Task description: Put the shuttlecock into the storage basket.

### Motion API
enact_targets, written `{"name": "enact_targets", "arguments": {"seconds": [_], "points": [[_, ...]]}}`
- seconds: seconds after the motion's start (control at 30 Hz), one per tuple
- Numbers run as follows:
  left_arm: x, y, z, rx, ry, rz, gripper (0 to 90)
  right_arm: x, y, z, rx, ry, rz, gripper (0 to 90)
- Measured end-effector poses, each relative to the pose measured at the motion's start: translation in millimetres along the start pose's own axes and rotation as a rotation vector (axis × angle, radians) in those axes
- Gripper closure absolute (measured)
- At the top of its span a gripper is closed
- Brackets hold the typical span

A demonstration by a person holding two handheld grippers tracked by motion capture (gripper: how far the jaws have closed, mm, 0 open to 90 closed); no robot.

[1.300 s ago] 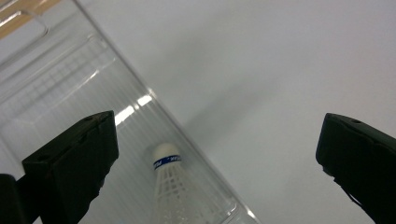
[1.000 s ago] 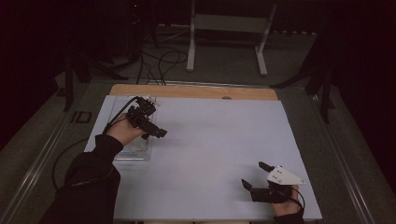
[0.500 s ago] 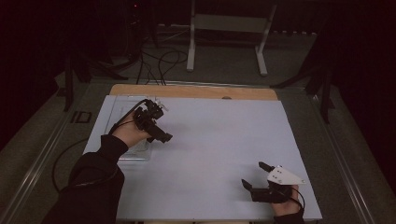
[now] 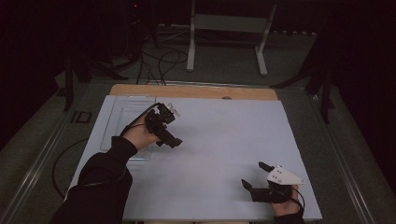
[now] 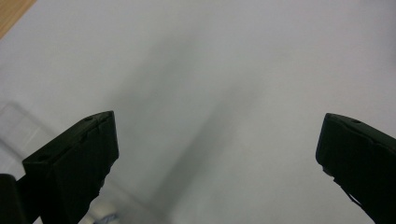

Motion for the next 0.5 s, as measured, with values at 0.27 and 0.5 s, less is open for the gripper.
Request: {"name": "enact_targets", "arguments": {"seconds": [0.27,0.5], "points": [[-9.3,7.0,11.0,0.034,0.051,0.019,0.0,0.1,0.0,0.2,-0.001,0.001,-0.001,10.2],[-14.5,12.7,21.5,0.056,0.098,0.037,0.1,0.0,-0.1,0.4,-0.001,-0.002,0.000,10.3]]}}
Point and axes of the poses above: each handheld gripper's, and its own axes: y roughly forward along the jaws, x roughly out of its underside, z roughly to its right, the point moved 2 cm from there along y, roughly forward along the jaws, and after that the axes turned 12 degrees about y, right-handed, at the moved point
